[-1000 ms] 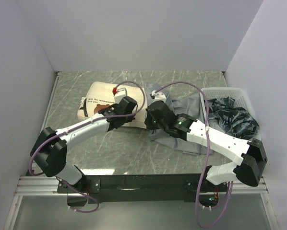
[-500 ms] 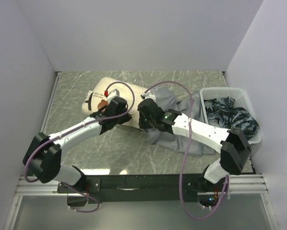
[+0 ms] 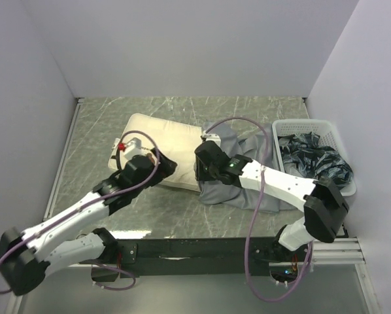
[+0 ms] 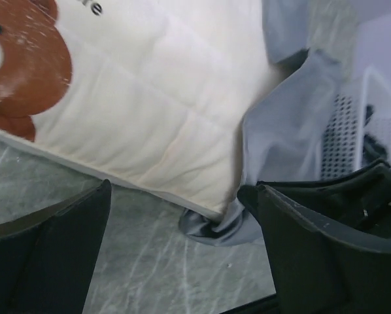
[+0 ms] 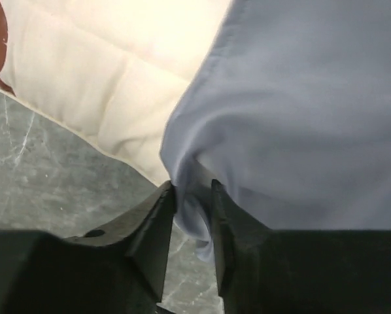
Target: Put the pillow into the pillowcase
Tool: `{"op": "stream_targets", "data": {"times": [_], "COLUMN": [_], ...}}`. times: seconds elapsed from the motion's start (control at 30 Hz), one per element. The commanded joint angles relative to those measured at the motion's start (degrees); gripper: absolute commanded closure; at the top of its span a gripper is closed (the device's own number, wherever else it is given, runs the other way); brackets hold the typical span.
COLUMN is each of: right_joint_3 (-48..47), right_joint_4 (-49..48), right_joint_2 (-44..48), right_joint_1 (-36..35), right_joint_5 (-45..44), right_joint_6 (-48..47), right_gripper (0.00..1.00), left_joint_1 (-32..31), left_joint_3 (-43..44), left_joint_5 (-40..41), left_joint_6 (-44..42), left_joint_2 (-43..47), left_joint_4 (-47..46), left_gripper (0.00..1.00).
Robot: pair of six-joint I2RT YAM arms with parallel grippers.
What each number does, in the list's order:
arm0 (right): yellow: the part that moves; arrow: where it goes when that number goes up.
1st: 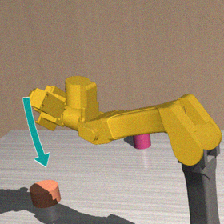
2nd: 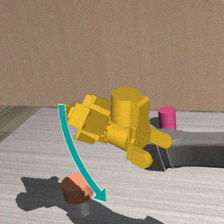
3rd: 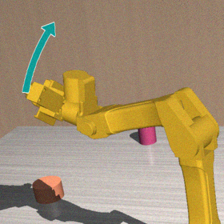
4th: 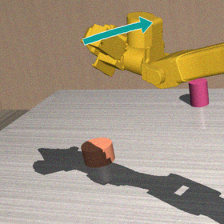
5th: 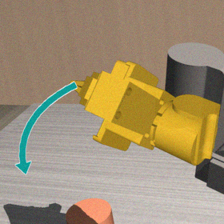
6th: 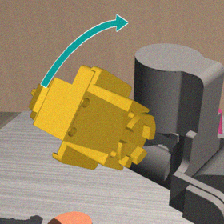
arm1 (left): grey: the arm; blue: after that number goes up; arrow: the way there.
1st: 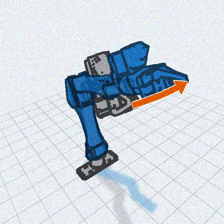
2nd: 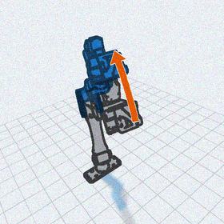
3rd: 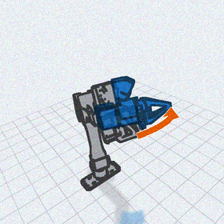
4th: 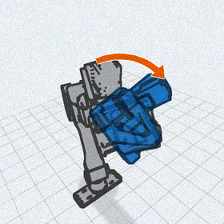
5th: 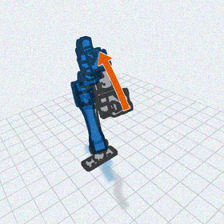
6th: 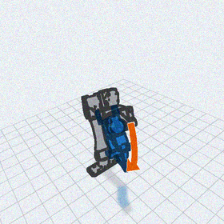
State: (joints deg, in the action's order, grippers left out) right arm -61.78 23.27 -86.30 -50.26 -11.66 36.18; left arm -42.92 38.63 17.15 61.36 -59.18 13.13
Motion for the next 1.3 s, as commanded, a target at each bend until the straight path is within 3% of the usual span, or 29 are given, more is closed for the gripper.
{"op": "stream_targets", "data": {"times": [0.0,0.17,0.33,0.43,0.67,0.77,0.8,0.87,0.9,0.93,0.97,1.0,1.07,1.1,1.2,1.27], "right_joint_3": [1.04,4.03,10.35,15.53,22.49,21.79,21.09,20.47,19.86,19.59,19.07,18.72,16.27,15.12,9.5,3.99], "right_joint_4": [-0.33,1.25,1.08,-3.11,-16.57,-18.77,-18.7,-17.73,-17.29,-16.42,-15.89,-15.27,-11.77,-10.19,-4.3,-0.34], "right_joint_2": [7.02,11.41,13.26,13.44,9.67,8.43,8.17,8.08,8.6,8.87,9.31,10.44,11.68,13.08,16.5,17.92], "right_joint_1": [-0.45,-2.91,-4.14,-4.15,-4.06,-4.05,-4.06,-4.06,-4.06,-4.06,-3.97,-3.88,-4.14,-4.14,-4.23,-4.49], "right_joint_5": [-5.12,-9.95,-14.35,-15.23,-10.93,-11.02,-11.62,-11.63,-11.8,-11.55,-11.54,-11.37,-11.45,-11.45,-9.26,-5.94], "right_joint_6": [-0.24,0.29,1.61,2.4,2.4,2.31,2.31,2.22,2.22,2.14,1.88,1.61,0.3,-0.32,-3.92,-7.77], "right_gripper": [0.6,0.38,0.15,0.06,0.05,0.08,0.1,0.17,0.29,0.37,0.45,0.62,0.76,0.87,0.97,0.98], "left_joint_1": [0.11,0.64,1.87,2.66,2.57,2.58,2.57,2.57,2.57,2.66,2.49,2.14,-0.93,-2.59,-7.35,-10.68], "left_joint_3": [-2.49,-10.49,-17.97,-19.03,-20.09,-15.81,-14.65,-12.28,-11.57,-10.87,-9.81,-9.11,-6.48,-5.25,1.08,6.16], "left_joint_5": [7.2,6.5,5.79,7.89,12.9,15.27,16.15,17.39,18.7,19.15,19.24,20.2,23.09,27.46,30.31,31.28], "left_joint_6": [7.34,10.27,3.34,-0.36,-4.85,-5.81,-5.21,-4.5,-3.63,-3.53,-3.97,-3.88,-5.8,-6.16,-4.68,-4.24], "left_joint_2": [7.22,7.41,6.01,2.59,-3.83,-11.38,-15.4,-18.07,-19.3,-19.4,-18.96,-17.22,-14.23,-10.82,-3.7,1.84], "left_joint_4": [10.68,6.24,-16.69,-25.24,-37.54,-34.41,-33.26,-30.46,-29.22,-27.9,-27.02,-23.27,-19.04,-12.66,3.59,10.31], "left_gripper": [0.01,0.01,0.01,0.0,0.01,0.05,0.1,0.36,0.49,0.74,0.89,0.99,0.99,0.99,0.99,0.99]}}
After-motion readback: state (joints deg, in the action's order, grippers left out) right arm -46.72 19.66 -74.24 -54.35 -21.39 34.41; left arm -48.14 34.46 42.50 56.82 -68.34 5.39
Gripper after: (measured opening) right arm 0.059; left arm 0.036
